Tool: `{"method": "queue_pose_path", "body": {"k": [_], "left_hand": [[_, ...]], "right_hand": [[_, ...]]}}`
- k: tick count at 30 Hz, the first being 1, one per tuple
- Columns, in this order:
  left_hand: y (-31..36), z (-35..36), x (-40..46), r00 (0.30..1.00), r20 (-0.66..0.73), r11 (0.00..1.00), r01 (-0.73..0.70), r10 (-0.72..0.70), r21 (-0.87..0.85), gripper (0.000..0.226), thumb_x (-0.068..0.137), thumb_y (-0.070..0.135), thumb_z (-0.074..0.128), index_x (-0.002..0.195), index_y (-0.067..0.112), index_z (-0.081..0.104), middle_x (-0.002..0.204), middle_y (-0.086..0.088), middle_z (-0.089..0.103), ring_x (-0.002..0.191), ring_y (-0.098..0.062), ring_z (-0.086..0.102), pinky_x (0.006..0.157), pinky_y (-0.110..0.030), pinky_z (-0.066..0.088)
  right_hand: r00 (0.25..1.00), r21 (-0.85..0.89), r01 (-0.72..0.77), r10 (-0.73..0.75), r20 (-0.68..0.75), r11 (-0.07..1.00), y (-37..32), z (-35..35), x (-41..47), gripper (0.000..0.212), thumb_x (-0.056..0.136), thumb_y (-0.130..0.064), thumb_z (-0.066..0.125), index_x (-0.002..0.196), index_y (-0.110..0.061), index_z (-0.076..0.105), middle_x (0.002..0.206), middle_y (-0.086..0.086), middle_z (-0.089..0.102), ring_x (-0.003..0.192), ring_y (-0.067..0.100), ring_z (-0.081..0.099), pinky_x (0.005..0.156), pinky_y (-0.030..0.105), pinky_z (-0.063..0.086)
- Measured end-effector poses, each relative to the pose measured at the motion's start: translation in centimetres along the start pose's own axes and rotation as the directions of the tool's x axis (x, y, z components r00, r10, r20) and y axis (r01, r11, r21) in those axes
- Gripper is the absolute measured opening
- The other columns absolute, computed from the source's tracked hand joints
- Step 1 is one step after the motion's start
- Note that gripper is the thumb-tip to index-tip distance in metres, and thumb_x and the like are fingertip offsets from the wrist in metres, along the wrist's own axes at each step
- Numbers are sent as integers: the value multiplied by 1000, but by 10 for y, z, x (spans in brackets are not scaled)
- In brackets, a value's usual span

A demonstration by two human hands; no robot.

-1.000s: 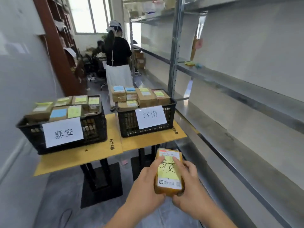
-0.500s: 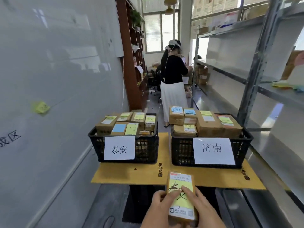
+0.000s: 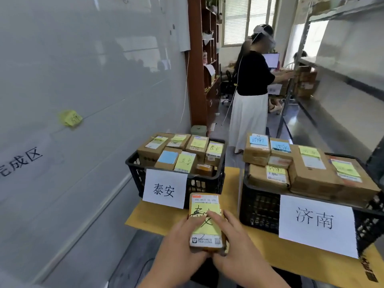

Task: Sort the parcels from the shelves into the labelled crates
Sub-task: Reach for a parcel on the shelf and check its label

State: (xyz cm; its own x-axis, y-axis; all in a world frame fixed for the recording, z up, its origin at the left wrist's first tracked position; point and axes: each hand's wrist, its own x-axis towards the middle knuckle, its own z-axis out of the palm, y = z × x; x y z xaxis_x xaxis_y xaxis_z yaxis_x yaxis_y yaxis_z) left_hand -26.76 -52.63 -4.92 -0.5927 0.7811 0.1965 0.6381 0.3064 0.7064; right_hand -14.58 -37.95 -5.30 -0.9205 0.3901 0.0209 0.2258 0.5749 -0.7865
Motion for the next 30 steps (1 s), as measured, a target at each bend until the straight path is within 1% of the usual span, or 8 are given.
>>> {"method": "queue_pose_path", "body": {"k": [5,10,12,18,23,25,27,30], "left_hand": [[-36,-24,75,998,-36,999,47,-48,-15,66,72,41,85,130,47,55,123,31,56,113,10,53,91,-15,50],[-71,-41,173,999,36,1000,-7,8,-26,73,69,46,82,135,46,52,129,25,58,118,4,54,99,-28,51],[-83,-43,214,996,79,999,-26,29,-34,73,69,46,80,135,48,49,129,24,58,118,0,55,98,-33,53],[-114,-35,303,978,200,997,-57,64,-43,78,72,31,80,141,42,46,132,20,51,118,-2,51,99,-25,49],[-130,-12,340,945,319,994,-92,71,51,78,75,33,78,144,39,44,133,14,54,119,-8,52,98,-31,50],[-136,-3,344,938,341,984,-110,56,140,78,75,39,77,144,42,42,129,13,57,117,-12,52,95,-33,51],[-140,4,347,930,366,977,-101,26,186,78,73,44,78,143,44,42,123,11,59,115,-13,50,92,-34,51],[-147,10,354,918,397,972,-77,-18,221,79,70,46,78,142,42,45,119,11,60,110,-14,51,89,-33,51]], "right_hand": [[1000,5,15,-15,-3,1000,-5,-6,85,89,82,-23,72,149,-61,26,151,-42,2,120,-32,27,85,-7,31],[995,-7,-4,4,-96,1000,-2,-23,171,87,84,-17,76,147,-55,29,141,-48,4,114,-44,12,82,-11,27],[990,-28,-33,29,-140,999,1,-31,203,89,83,-17,77,148,-55,30,149,-37,12,113,-46,8,83,-11,25],[971,-65,-151,135,-199,986,25,-41,278,94,75,-27,82,148,-57,31,158,-20,20,145,-11,18,110,10,29],[954,-115,-258,235,-186,959,56,-41,302,96,72,-34,80,152,-48,29,156,-14,27,144,3,31,116,28,38],[958,-185,-271,246,-151,944,68,-40,306,97,73,-35,80,154,-45,28,153,-14,30,140,4,35,114,26,39],[963,-271,-267,242,-123,925,78,-39,311,97,73,-39,79,155,-45,27,150,-14,35,139,9,33,115,25,32],[974,-416,-227,205,-99,881,89,-40,321,93,72,-52,72,154,-45,28,149,-15,44,149,17,21,126,39,5]]}}
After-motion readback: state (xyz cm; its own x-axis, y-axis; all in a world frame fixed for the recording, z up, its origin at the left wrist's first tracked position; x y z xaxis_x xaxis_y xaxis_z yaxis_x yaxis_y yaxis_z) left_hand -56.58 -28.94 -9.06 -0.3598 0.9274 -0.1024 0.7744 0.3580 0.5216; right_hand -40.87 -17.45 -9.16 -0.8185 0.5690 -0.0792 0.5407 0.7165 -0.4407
